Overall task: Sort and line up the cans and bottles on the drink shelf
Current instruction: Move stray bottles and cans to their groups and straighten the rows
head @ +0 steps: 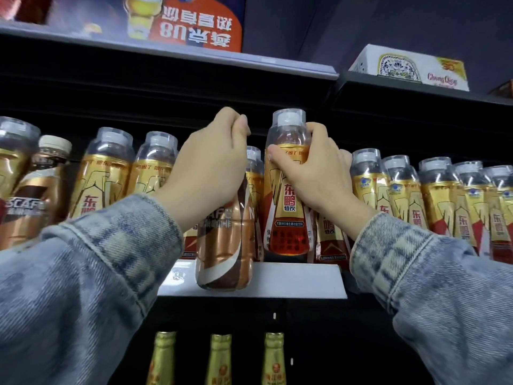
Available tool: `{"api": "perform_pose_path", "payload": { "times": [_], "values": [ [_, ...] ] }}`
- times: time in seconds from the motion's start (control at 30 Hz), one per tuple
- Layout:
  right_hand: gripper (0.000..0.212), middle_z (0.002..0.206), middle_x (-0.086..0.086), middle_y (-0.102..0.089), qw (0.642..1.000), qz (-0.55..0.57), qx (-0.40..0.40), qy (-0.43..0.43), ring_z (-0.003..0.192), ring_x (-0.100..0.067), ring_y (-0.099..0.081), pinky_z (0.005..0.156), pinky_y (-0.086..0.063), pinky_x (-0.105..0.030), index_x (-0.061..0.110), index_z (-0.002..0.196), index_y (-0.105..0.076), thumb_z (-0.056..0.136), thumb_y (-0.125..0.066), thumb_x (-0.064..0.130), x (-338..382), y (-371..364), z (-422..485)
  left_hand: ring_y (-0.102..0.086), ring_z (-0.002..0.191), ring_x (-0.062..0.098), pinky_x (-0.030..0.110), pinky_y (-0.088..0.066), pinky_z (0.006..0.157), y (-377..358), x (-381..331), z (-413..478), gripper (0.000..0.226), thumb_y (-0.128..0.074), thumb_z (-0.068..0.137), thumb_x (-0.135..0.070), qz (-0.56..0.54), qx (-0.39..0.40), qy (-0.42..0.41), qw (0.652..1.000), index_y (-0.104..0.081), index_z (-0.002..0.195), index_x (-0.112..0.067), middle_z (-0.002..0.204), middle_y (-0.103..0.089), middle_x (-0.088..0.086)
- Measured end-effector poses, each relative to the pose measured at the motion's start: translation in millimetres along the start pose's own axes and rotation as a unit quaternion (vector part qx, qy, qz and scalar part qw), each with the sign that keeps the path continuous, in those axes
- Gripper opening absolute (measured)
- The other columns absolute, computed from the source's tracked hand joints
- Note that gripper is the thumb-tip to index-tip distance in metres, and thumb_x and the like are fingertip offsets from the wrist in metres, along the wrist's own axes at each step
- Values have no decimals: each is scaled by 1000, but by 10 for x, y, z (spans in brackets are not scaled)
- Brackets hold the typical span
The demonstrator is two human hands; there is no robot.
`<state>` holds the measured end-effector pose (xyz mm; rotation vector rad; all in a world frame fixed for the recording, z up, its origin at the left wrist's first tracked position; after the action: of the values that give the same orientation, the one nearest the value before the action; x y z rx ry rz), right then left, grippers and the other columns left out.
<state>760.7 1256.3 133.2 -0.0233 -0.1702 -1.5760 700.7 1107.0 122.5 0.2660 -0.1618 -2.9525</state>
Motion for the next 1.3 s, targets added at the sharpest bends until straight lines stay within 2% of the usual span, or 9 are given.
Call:
{"api": "perform_pose_path", "payload": {
  "times": [0.2, 0.33, 0.47, 0.57, 0.7, 0.9, 1.03, 1.17, 1.3],
  "values": [
    [63, 105, 9, -54, 999, -9, 29, -12, 116, -17, -50, 114, -13, -52, 18, 129, -39, 84, -48, 60, 3, -28, -1, -44, 40, 3, 11, -34, 36, -171, -2, -95, 25, -30, 101, -30, -49, 46, 1, 998, -51, 107, -19, 58, -45, -6],
    [59, 122, 1, -56, 996, -37, 77, -23, 123, -20, -46, 114, -9, -55, 18, 130, -37, 85, -46, 55, -71, -133, -13, -45, 46, 3, 8, -31, 35, -322, -59, -15, 36, -53, 87, -50, -52, 127, 27, 990, -49, 113, -25, 66, -51, -7],
    [64, 127, 0, -52, 994, -5, 72, -77, 124, -22, -45, 112, -14, -58, 22, 126, -40, 81, -43, 68, -219, -194, -24, -57, 78, 10, 18, -41, 57, -451, 25, 130, 97, -68, 66, -63, -39, 157, 84, 983, -30, 141, -16, 102, -58, -3],
    [69, 133, -1, -48, 994, -31, 75, -75, 129, -21, -39, 113, -9, -59, 19, 130, -40, 82, -38, 70, -265, -198, -18, -51, 99, 10, 23, -39, 80, -514, 72, 191, 107, -70, 62, -63, -51, 181, 92, 978, -25, 147, -15, 124, -53, -2],
    [53, 125, 5, -50, 996, -18, 74, -53, 126, -15, -40, 113, -8, -58, 22, 123, -46, 90, -32, 60, -311, -198, 5, -47, 120, 8, 19, -35, 90, -624, 61, 166, 113, -78, 56, -57, -54, 253, 79, 963, -24, 149, -21, 142, -46, -3],
    [39, 87, 9, -56, 997, 10, 61, 41, 101, -18, -55, 97, -40, -44, 21, 83, -55, 99, -26, 41, -354, -68, 142, -58, 108, 19, 36, -49, 92, -696, 92, 182, 115, -86, 51, -45, -24, 265, 99, 959, -25, 147, -25, 128, -56, -3],
    [40, 127, -8, -61, 986, -144, 58, 58, 139, -25, -34, 111, -23, -45, 15, 122, -57, 97, -36, 38, -422, 48, 461, -61, 106, 19, 39, -51, 92, -723, 126, 161, 107, -85, 51, -49, -30, 276, 116, 954, -36, 142, -24, 126, -60, -2],
    [63, 127, -10, -60, 943, -291, 163, 3, 128, -30, -46, 112, -2, -60, 17, 133, -47, 93, -26, 60, -527, 12, 622, -67, 84, 14, 31, -55, 76, -735, 109, 131, 81, -84, 51, -50, -43, 286, 128, 949, -54, 122, -25, 99, -69, -4],
    [73, 126, -7, -61, 936, -279, 212, -21, 125, -32, -47, 107, 1, -69, 19, 128, -54, 85, -26, 71, -612, 19, 636, -65, 76, 10, 25, -52, 65, -742, 96, 114, 74, -85, 54, -46, -53, 275, 143, 949, -55, 118, -23, 89, -68, -6]
  ]
}}
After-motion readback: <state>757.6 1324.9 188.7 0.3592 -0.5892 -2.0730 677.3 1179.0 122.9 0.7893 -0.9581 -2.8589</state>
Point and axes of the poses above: each hand's wrist, its own z-axis towards the middle knuckle, its own y-axis out of the back of the hand, x = y × z, the point moved 5 cm from there along z, towards the middle knuckle
